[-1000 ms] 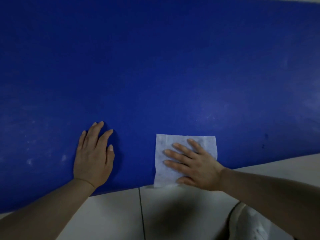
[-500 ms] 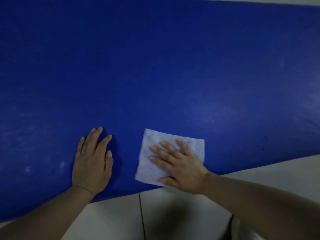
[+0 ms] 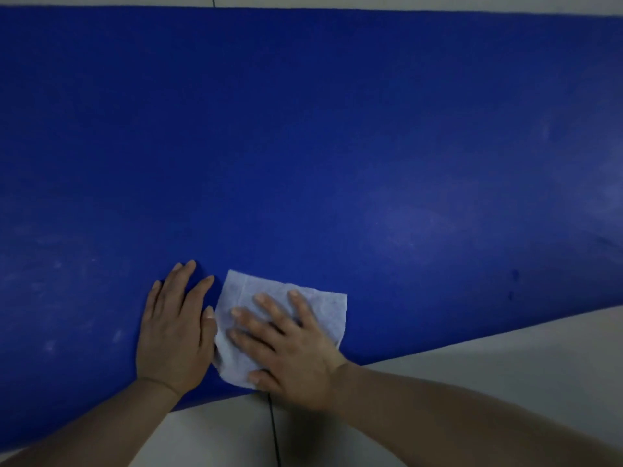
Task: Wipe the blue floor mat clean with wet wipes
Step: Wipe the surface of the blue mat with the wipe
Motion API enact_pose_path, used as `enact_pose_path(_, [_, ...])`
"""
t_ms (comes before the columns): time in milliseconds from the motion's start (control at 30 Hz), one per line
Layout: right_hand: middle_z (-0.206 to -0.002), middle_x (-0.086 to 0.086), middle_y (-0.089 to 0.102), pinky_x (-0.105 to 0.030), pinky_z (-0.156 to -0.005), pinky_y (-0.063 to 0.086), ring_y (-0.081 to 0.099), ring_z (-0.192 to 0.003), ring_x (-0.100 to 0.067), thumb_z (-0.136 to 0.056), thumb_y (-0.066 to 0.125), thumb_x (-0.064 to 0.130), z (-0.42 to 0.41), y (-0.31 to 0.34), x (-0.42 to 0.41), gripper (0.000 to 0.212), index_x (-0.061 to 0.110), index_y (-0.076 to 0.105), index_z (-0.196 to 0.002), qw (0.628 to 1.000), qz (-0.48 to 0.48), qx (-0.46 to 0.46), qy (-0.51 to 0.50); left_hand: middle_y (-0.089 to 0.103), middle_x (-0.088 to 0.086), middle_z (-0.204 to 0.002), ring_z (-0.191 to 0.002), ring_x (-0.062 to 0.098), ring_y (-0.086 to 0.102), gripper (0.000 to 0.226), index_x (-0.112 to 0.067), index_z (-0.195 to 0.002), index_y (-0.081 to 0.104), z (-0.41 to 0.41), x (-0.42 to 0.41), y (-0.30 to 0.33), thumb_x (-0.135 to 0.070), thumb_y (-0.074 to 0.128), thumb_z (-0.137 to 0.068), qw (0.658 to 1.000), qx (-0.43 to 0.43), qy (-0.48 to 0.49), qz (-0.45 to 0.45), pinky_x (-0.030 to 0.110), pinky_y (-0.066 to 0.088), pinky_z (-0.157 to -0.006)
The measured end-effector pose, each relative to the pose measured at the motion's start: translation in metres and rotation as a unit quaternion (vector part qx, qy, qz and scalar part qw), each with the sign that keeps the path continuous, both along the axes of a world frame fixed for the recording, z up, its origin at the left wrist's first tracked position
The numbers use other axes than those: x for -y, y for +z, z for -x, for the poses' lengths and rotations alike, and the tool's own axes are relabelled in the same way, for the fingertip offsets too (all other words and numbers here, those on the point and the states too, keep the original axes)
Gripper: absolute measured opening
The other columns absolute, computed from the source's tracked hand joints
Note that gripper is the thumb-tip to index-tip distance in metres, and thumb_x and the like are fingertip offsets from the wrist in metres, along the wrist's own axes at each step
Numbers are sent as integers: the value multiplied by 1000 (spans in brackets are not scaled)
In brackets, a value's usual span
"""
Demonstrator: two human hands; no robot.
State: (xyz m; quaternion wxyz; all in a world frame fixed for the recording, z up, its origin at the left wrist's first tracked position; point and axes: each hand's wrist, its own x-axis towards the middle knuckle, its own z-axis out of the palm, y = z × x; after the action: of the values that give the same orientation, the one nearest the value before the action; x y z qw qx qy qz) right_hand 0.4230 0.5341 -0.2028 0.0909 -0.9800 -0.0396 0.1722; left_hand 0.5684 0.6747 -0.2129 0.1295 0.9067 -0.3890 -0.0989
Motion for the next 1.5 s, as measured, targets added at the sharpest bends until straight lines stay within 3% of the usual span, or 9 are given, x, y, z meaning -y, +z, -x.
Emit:
enact_pose_path(333, [-155, 2, 29, -46, -109, 17, 20, -143, -17, -98, 22, 54, 30, 4, 39, 62, 19, 33, -147, 981, 48, -43, -185, 41, 20, -143, -133, 34, 35, 56, -2, -125, 52, 2, 3, 5, -35, 14, -100, 998, -34, -9, -45, 41, 8, -116])
enact_pose_path(533, [-158, -1, 19, -42, -113, 15, 24, -143, -21, -98, 18, 53, 20, 18, 37, 68, 15, 4, -153, 975, 29, -94, -198, 49, 23, -136, -128, 35, 39, 71, -2, -124, 60, -12, -5, 13, -40, 4, -101, 987, -16, -91, -130, 45, 19, -113])
enact_pose_path(700, [-140, 6, -46, -40, -118, -7, -32, -134, -13, -101, 27, 39, 1, 46, 39, 72, 14, -29, -138, 966, 4, -191, -175, 64, 22, -116, -98, 36, 66, 62, -6, -107, 73, -33, -2, 29, -34, 90, -55, 971, -37, -160, -176, 46, 58, -68])
enact_pose_path(867, [-160, -6, 6, -40, -110, 35, 39, -135, -19, -86, 36, 43, -24, 19, 54, 65, 8, 40, -140, 961, -4, -78, -265, 63, 9, -79, -50, 18, 53, 42, -16, -55, 64, -57, 40, 53, -15, 91, -23, 973, -31, -188, -131, 31, 50, -43])
enact_pose_path(967, [-151, -7, 36, -40, -111, 13, 32, -135, -21, -86, 38, 46, -62, 16, 65, 64, 10, 45, -139, 953, -10, -44, -301, 59, 10, -120, -85, 20, 65, 37, -15, -93, 71, -56, 91, 57, -14, 85, -59, 993, -53, -84, -62, 33, 55, -66])
enact_pose_path(1067, [-150, -10, 35, -38, -112, 13, 25, -140, -20, -87, 40, 45, -92, 1, 82, 68, 7, 32, -143, 936, -15, -4, -351, 16, -4, -158, -137, 12, 34, 47, -20, -143, 39, -46, 154, 61, -20, 47, -97, 986, -148, 60, 41, 26, 41, -102])
enact_pose_path(1267, [-157, -8, -4, -27, -118, 0, 3, -146, -16, -100, 38, 25, -128, 12, 177, 65, 4, 2, -149, 892, -114, 108, -424, 12, -8, -159, -140, 10, 25, 47, -20, -147, 32, -59, 258, 47, -18, 39, -100, 953, -170, 183, 172, 21, 32, -102])
enact_pose_path(1367, [-153, -11, 30, -24, -114, 15, 26, -142, -23, -94, 25, 35, -144, 23, 235, 61, 2, 31, -145, 808, -190, 211, -516, 10, 1, -161, -147, 17, 10, 49, -13, -148, 30, -71, 294, 20, -14, 38, -100, 969, -124, 168, 132, 34, 13, -120])
enact_pose_path(1500, [-155, -5, 23, -23, -117, 7, 16, -145, -16, -83, 1, 45, -184, 26, 271, 80, 4, 29, -147, 863, -185, 214, -419, 26, 16, -155, -144, 29, 20, 51, -9, -142, 42, -75, 304, -9, -26, 30, -96, 991, -22, 130, 13, 40, 9, -118])
